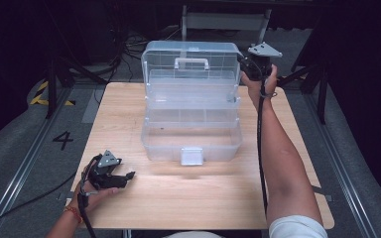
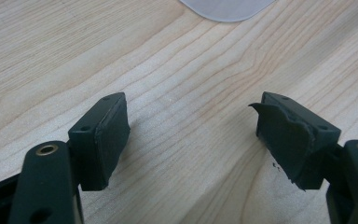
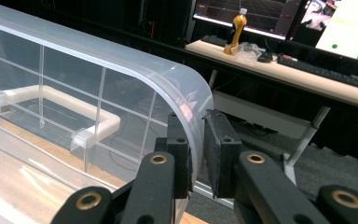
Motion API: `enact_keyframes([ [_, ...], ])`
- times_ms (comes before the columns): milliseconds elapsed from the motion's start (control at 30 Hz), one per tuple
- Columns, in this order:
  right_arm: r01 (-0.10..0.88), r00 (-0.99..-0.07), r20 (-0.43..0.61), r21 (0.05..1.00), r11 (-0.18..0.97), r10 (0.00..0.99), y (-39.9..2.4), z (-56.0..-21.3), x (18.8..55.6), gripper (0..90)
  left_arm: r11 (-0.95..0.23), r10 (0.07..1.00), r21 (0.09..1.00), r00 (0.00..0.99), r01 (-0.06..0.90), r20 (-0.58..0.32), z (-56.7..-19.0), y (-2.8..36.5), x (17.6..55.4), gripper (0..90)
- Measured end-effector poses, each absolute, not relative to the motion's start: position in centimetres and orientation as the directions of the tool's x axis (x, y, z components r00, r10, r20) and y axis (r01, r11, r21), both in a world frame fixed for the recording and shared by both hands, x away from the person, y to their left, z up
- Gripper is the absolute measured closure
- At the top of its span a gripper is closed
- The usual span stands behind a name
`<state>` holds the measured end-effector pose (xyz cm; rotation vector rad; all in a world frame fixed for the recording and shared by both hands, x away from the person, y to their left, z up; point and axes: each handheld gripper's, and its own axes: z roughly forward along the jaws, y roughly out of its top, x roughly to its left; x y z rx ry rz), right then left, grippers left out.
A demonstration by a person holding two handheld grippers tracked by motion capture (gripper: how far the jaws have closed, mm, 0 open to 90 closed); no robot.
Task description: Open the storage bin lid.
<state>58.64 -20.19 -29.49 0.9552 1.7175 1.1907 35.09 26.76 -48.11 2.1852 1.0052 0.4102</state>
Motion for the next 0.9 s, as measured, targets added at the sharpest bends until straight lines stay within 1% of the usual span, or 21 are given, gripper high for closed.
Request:
enact_keyframes([
  [33, 0.132, -0.378, -0.202, 0.954, 0.268, 0.904, -20.2, -29.5, 58.8, 81.5, -0.473, 0.755, 0.699, 0.655, 0.537, 0.008, -48.1, 26.8, 35.1, 25.9],
  [167, 0.141, -0.376, -0.198, 0.953, 0.268, 0.905, -20.1, -29.5, 59.1, 81.8, -0.467, 0.756, 0.696, 0.655, 0.545, -0.005, -48.1, 26.8, 35.1, 25.6],
  [633, 0.165, -0.378, -0.244, 0.931, 0.325, 0.893, -19.8, -29.1, 60.4, 83.2, -0.47, 0.754, 0.693, 0.656, 0.547, -0.007, -48.1, 26.8, 35.1, 25.3],
  [900, 0.191, -0.381, -0.244, 0.923, 0.334, 0.892, -19.6, -29.2, 61.5, 84.1, -0.466, 0.756, 0.695, 0.655, 0.548, -0.009, -48.1, 26.7, 35.1, 25.2],
])
